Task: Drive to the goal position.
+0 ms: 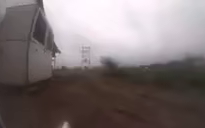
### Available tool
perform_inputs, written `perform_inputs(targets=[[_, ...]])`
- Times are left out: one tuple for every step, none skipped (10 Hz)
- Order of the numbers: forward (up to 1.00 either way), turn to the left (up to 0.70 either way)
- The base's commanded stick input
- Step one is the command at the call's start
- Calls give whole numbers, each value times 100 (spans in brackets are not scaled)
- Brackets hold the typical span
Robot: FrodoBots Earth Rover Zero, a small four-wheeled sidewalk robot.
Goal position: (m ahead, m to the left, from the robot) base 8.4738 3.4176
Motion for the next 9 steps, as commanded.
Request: perform_inputs(targets=[[70,35],[70,35],[70,35],[70,35],[70,12],[70,0],[70,0],[70,0],[70,0]])
